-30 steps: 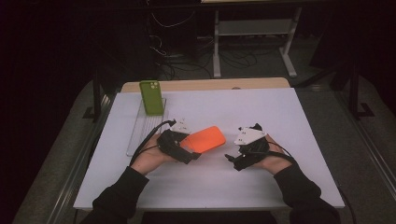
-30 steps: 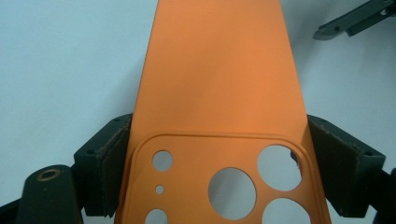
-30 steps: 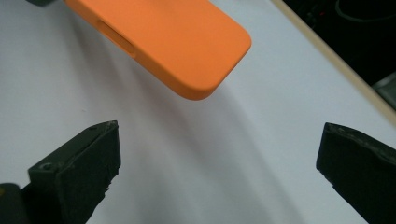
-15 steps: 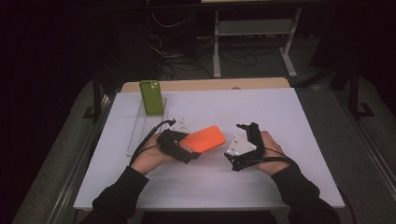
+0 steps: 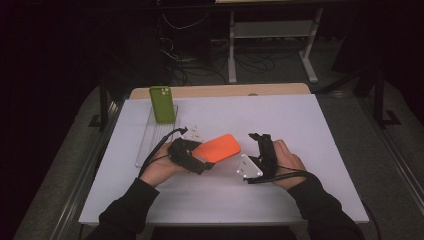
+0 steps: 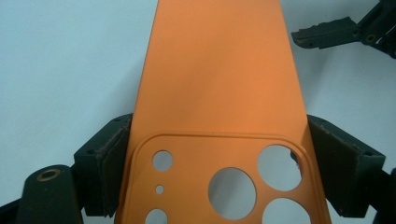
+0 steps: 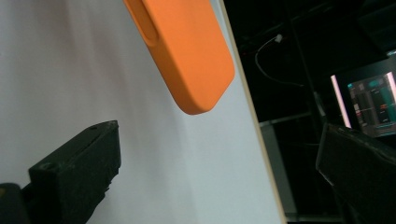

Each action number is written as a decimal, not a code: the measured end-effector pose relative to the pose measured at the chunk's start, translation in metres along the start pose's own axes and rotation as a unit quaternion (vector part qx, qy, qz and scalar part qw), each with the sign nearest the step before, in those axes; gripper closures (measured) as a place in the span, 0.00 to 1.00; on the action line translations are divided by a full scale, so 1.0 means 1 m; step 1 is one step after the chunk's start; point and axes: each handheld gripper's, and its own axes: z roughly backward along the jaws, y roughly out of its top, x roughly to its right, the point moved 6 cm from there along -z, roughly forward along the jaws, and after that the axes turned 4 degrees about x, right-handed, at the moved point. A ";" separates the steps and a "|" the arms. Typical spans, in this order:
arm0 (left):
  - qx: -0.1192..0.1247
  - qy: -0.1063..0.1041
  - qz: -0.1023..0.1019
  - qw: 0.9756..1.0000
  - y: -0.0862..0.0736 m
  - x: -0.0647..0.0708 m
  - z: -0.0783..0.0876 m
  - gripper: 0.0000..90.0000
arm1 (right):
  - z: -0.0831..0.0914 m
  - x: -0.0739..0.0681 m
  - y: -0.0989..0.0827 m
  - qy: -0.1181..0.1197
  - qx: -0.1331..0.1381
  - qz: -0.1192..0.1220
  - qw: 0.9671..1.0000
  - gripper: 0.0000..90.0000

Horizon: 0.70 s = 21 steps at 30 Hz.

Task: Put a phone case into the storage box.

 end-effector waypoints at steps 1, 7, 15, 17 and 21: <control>0.000 0.001 0.002 1.000 0.000 0.000 0.000 0.17 | 0.000 -0.002 0.001 -0.005 0.004 -0.003 1.000 0.00; -0.009 0.000 0.003 1.000 0.002 0.000 0.000 0.17 | -0.002 -0.008 0.006 -0.021 0.000 0.050 0.999 0.00; -0.008 -0.001 -0.001 1.000 0.011 0.002 -0.001 0.17 | -0.002 -0.015 0.017 -0.043 0.015 0.069 0.997 0.01; -0.007 0.000 0.000 1.000 0.013 0.002 -0.002 0.17 | -0.002 -0.018 0.019 -0.041 0.011 0.071 0.997 0.04; -0.010 -0.005 -0.005 1.000 0.015 0.004 -0.004 0.17 | -0.001 -0.015 0.027 -0.061 0.025 0.097 0.993 0.10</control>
